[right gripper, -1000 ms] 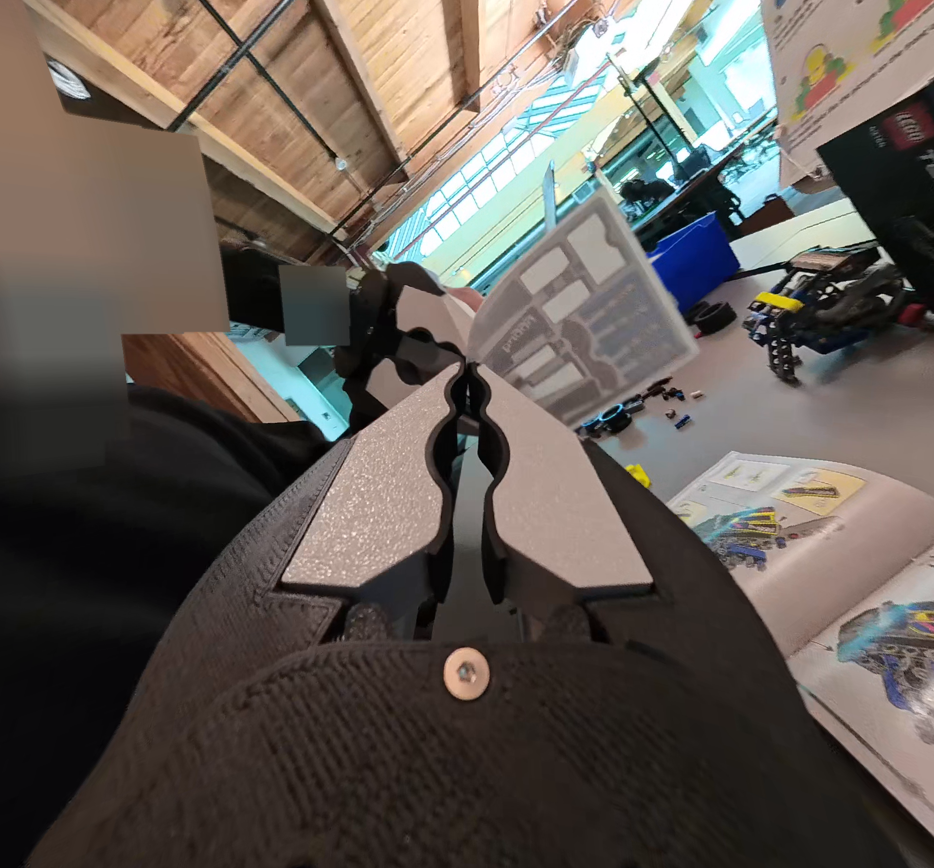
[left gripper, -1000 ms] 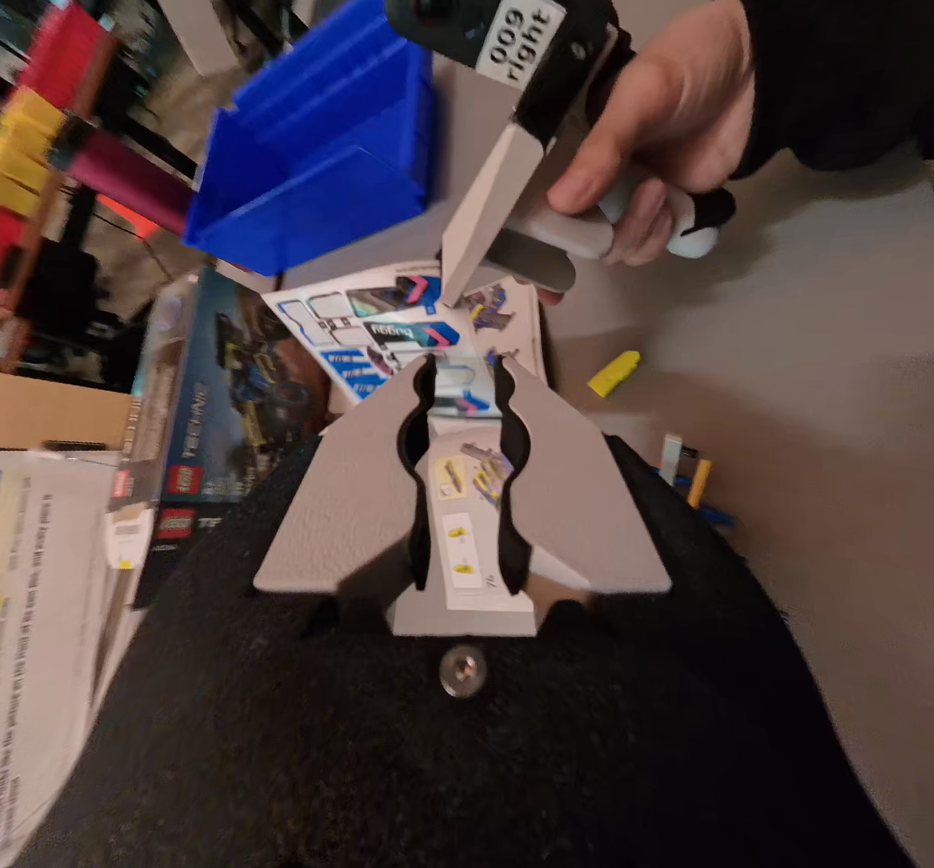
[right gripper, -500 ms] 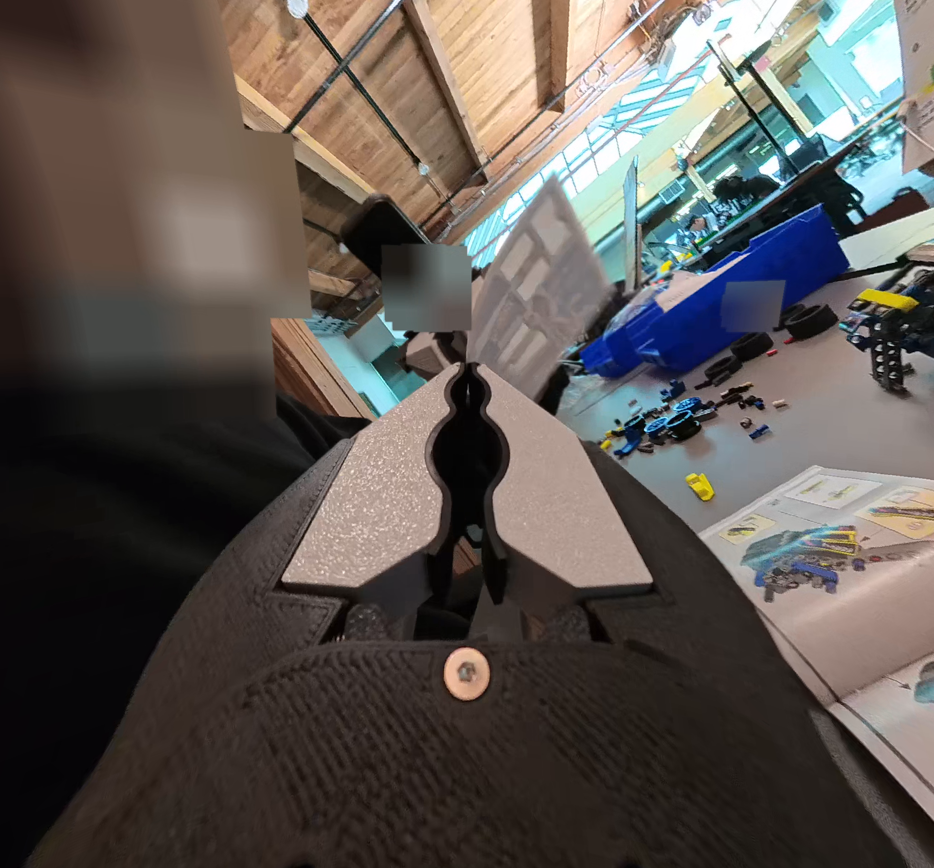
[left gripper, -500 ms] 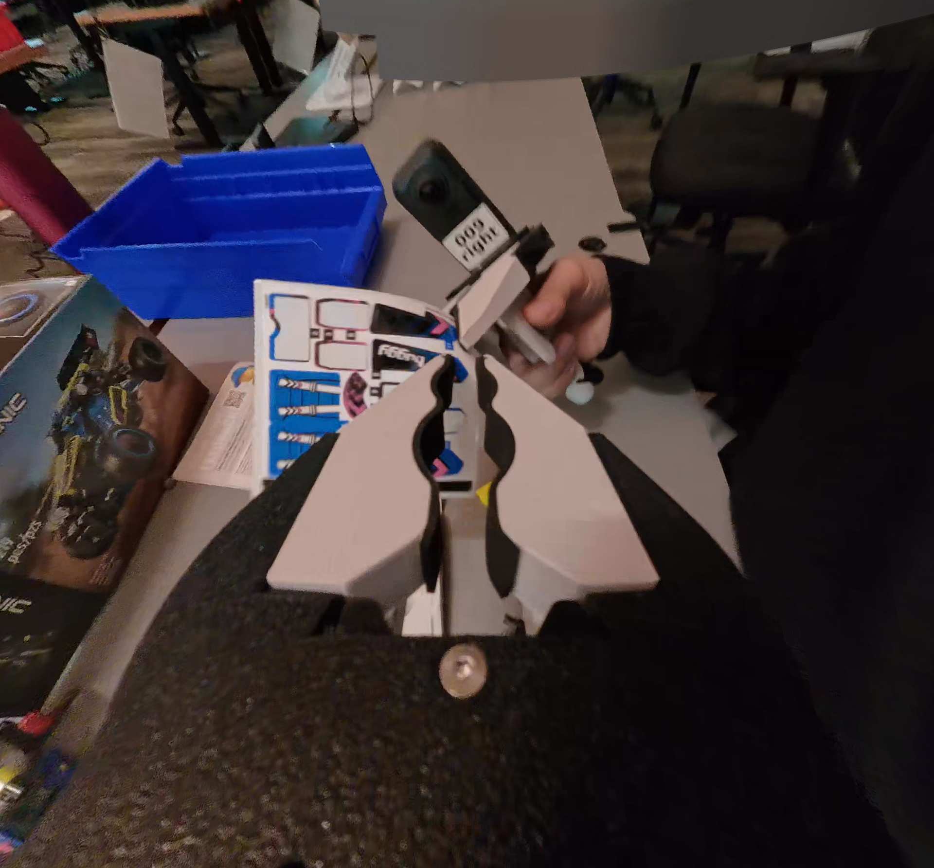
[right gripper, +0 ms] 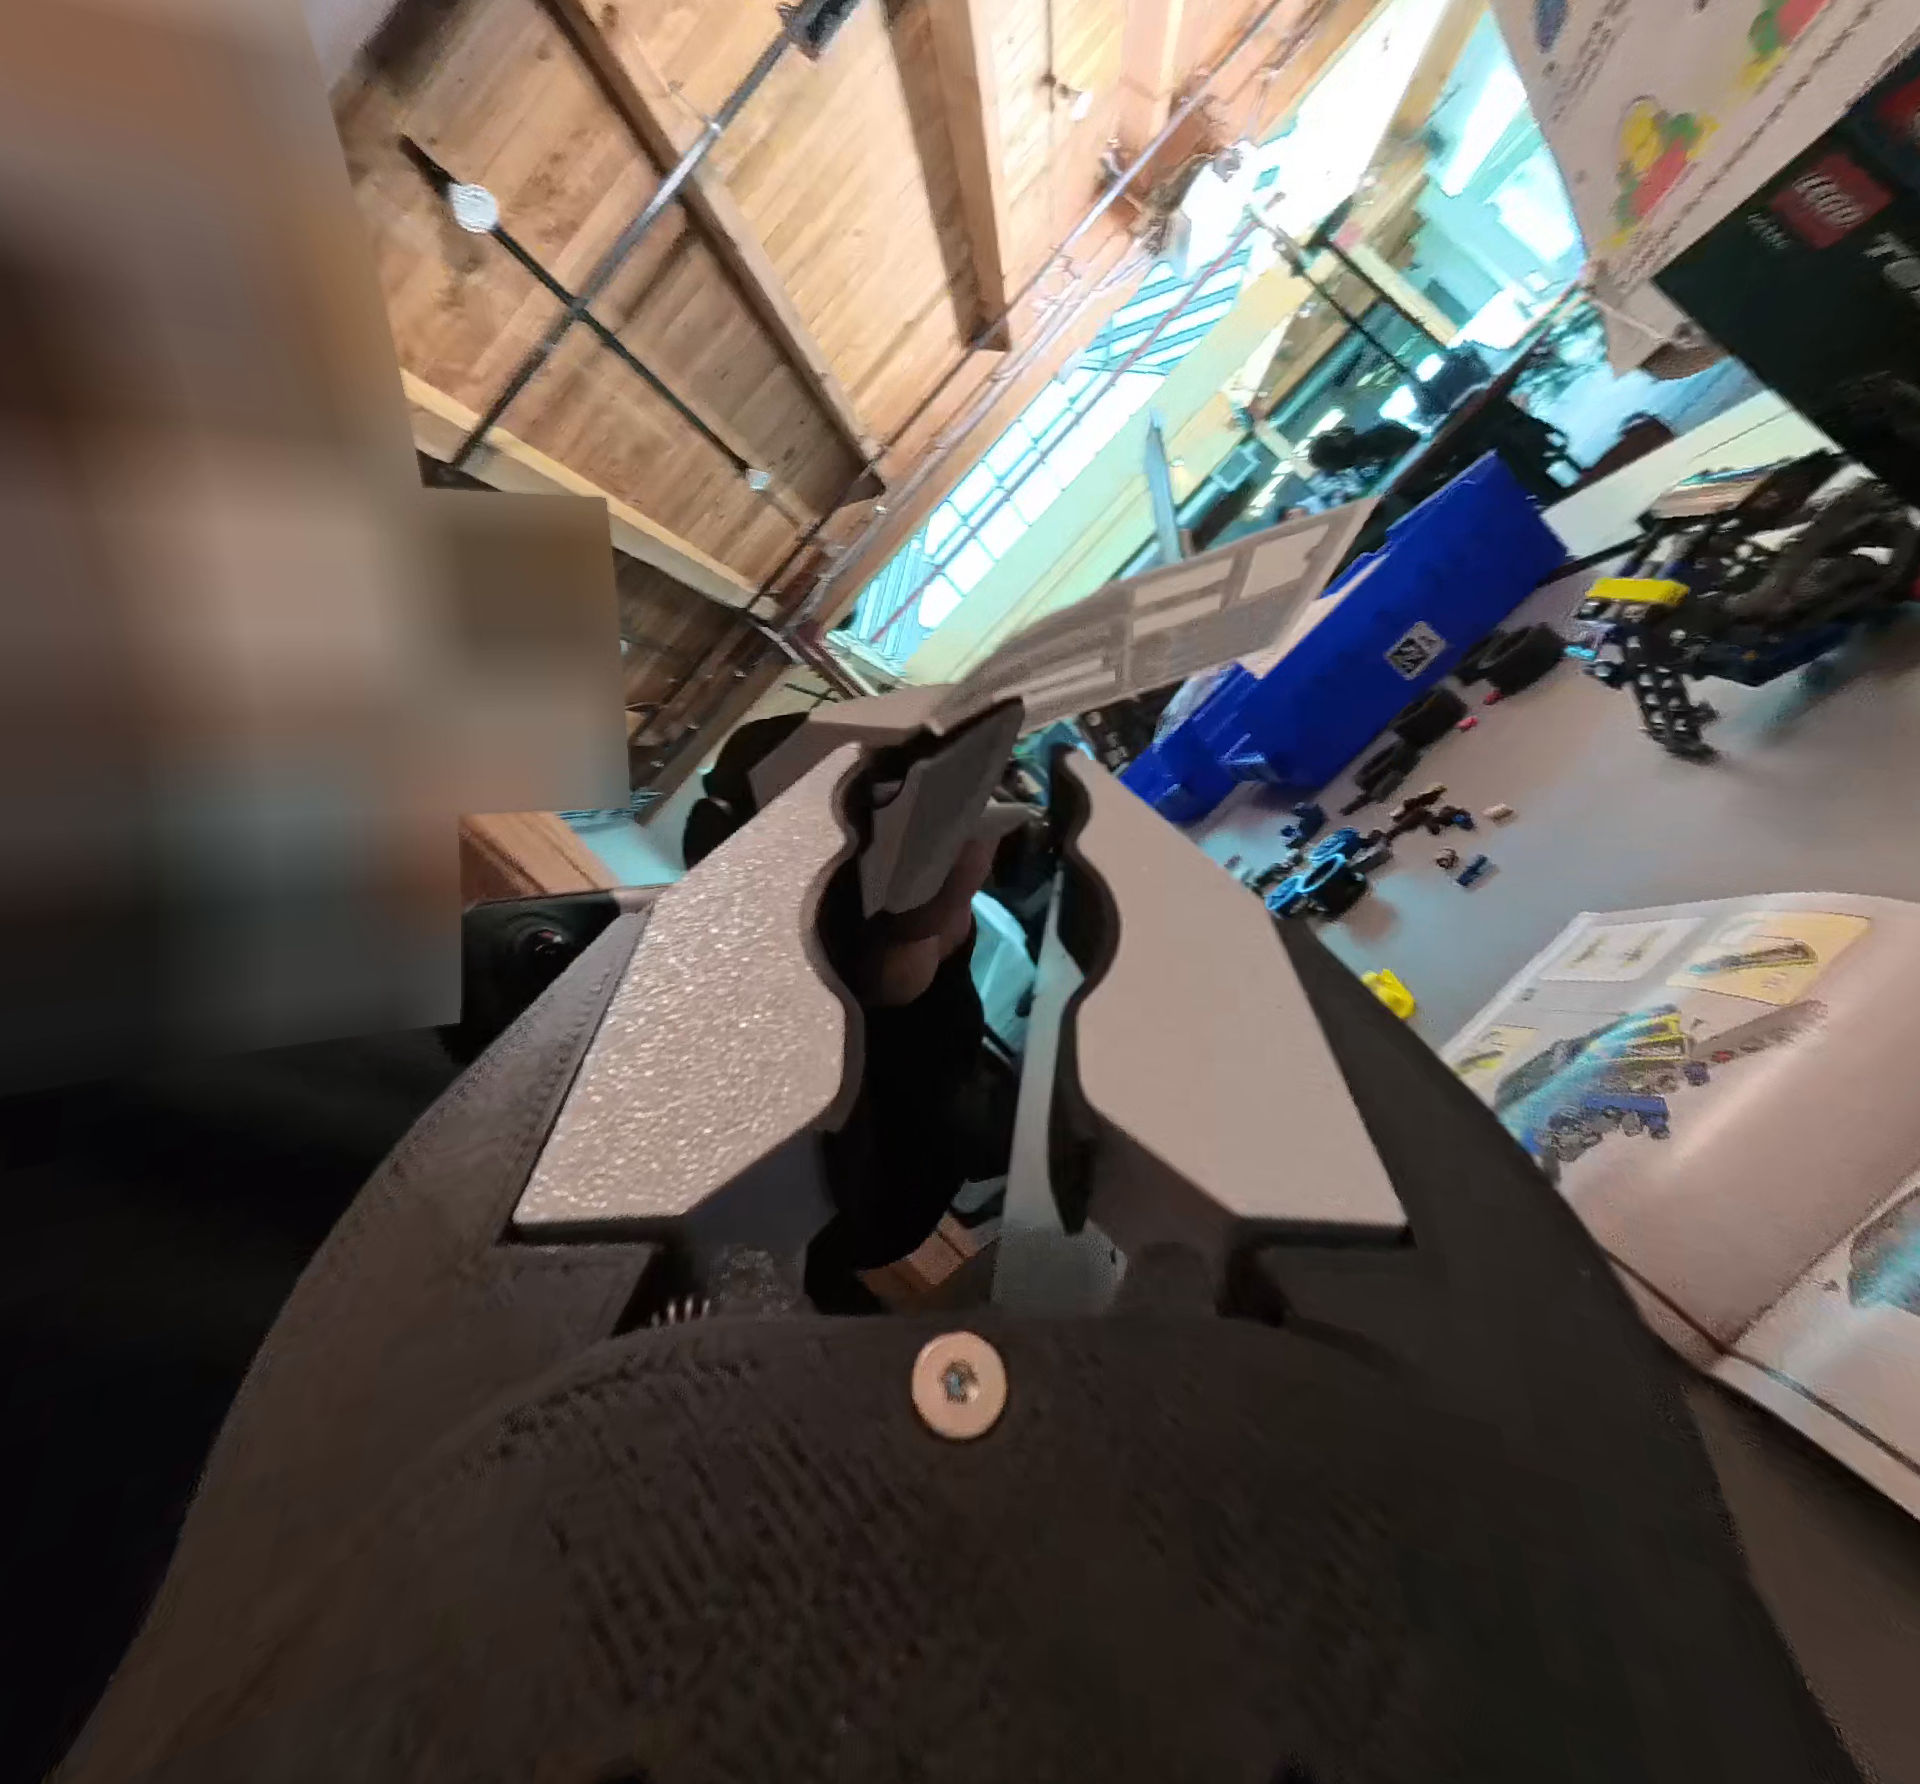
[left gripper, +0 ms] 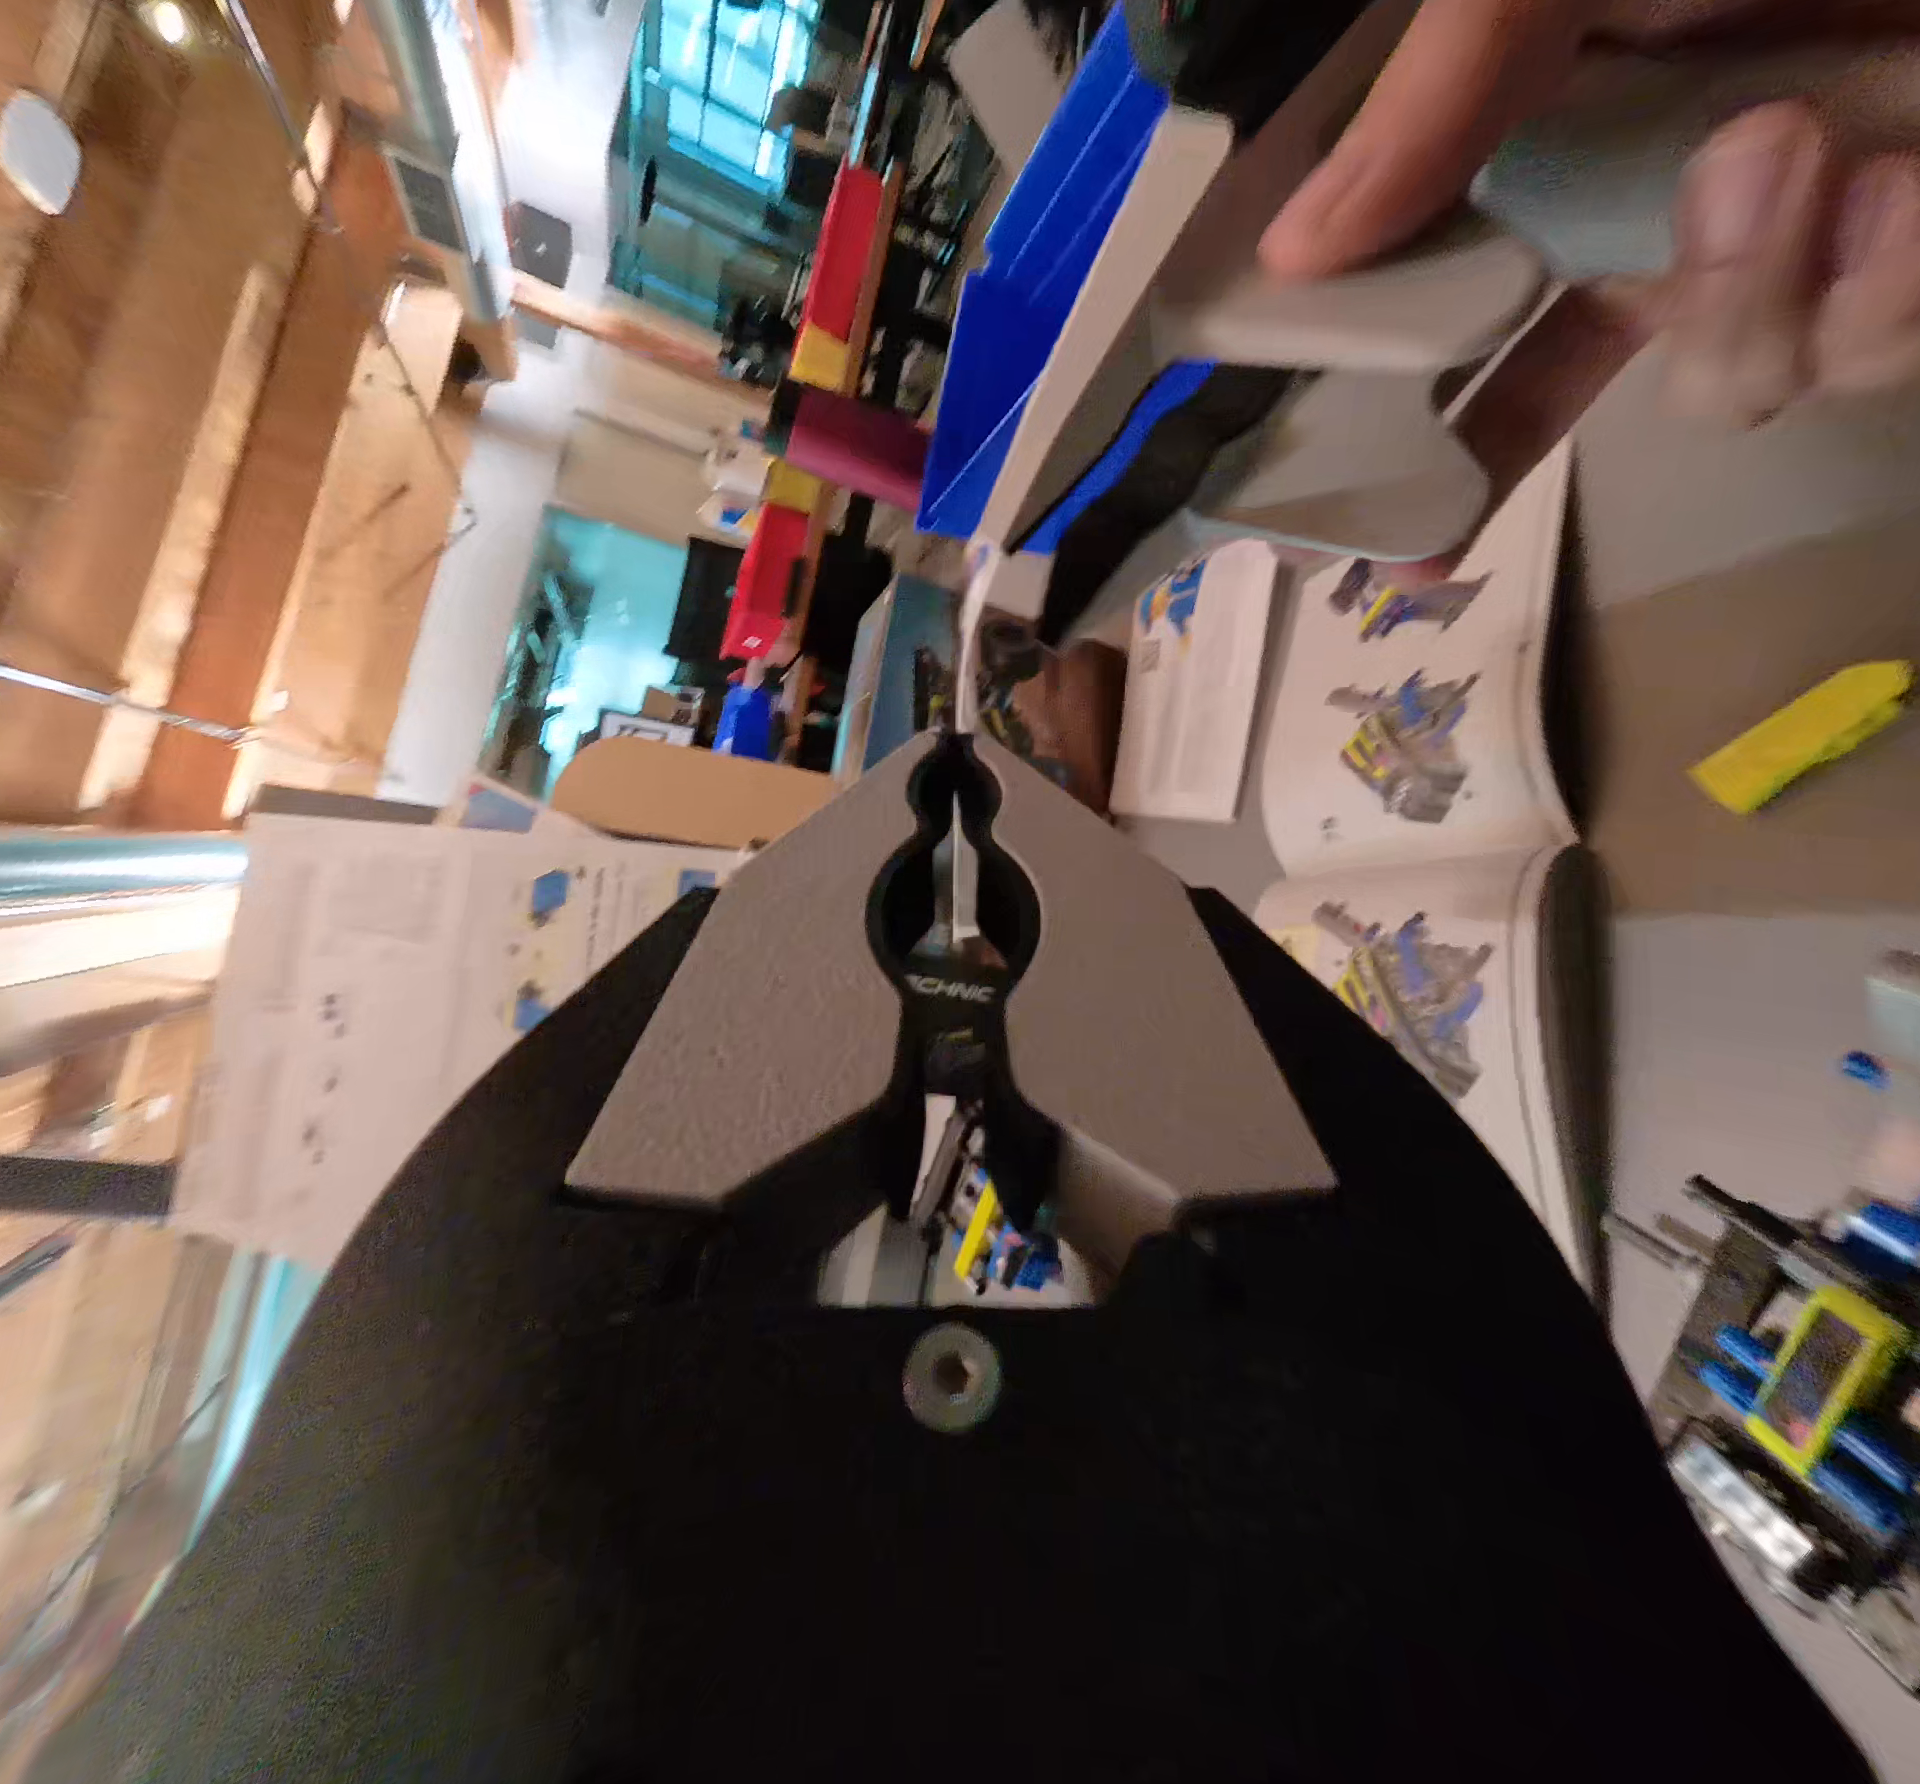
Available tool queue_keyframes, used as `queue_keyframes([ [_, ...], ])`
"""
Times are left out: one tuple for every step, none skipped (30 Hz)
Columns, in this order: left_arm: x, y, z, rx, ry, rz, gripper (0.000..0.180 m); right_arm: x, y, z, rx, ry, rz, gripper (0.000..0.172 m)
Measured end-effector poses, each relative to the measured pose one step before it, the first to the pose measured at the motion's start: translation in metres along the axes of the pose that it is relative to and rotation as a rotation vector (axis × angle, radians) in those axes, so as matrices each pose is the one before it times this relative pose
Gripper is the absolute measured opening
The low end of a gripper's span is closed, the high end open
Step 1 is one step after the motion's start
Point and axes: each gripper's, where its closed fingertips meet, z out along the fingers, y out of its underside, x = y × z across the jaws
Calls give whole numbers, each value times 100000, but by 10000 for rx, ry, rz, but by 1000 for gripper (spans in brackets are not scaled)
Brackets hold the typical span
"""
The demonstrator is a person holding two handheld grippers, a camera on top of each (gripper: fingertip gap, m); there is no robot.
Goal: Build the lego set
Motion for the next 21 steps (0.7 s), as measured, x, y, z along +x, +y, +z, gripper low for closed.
queue_keyframes([
  [-360, 70, 33, -29, -466, 198, 0, -190, 149, 115, 100, 46, -81, 33],
  [-407, -58, -48, 72, -469, 229, 0, -347, 7, 172, 239, -114, 133, 31],
  [-419, -44, -88, 33, -447, 255, 0, -381, -90, 222, 302, -193, 257, 30],
  [-358, -6, -78, -1, -403, 335, 0, -322, -246, 184, 375, -182, 287, 27],
  [-31, -12, -16, 3, -214, 404, 0, -256, -298, 176, 344, -141, 214, 26],
  [266, -46, 22, 24, -53, 383, 0, -271, -100, 215, 150, -141, 92, 28],
  [256, -67, -8, 45, -76, 370, 0, -82, 354, 275, -183, -6, 34, 28],
  [86, -134, -60, 67, -177, 393, 0, 310, 597, 264, -387, 237, -5, 25],
  [-6, -220, -112, 107, -187, 352, 0, 373, 72, 105, -28, 306, -72, 19],
  [-44, -223, -106, 91, -149, 232, 0, 93, -384, -80, 311, 134, -70, 6],
  [-100, -83, -82, 4, -127, 142, 0, 10, -314, -99, 223, 35, 10, 0],
  [-30, 16, -35, -38, -46, 97, 0, -8, -102, -42, 76, -26, 76, 0],
  [18, 6, -29, -15, 12, 24, 0, 33, -64, -44, 74, -12, 72, 0],
  [-73, -10, -33, 4, -33, -39, 0, 6, -134, -29, 151, -15, 18, 0],
  [-98, -3, -31, 4, -23, -28, 0, 95, -138, -18, 167, 60, 7, 0],
  [10, 22, 6, -16, 53, -5, 0, 81, -27, 17, 78, 54, -49, 0],
  [79, 13, 20, 9, 117, -64, 0, 37, 1, 18, 32, 17, -76, 0],
  [197, -12, 8, 81, 242, -230, 0, 34, -27, -5, 7, 5, -17, 0],
  [235, -17, -9, 135, 385, -478, 0, 201, -27, -59, -10, 118, -14, 0],
  [218, -69, -58, 203, 538, -773, 0, 226, 36, -90, -76, 146, -86, 0],
  [276, -142, -135, 249, 758, -1085, 4, 166, -85, -140, -6, 103, -65, 0],
])
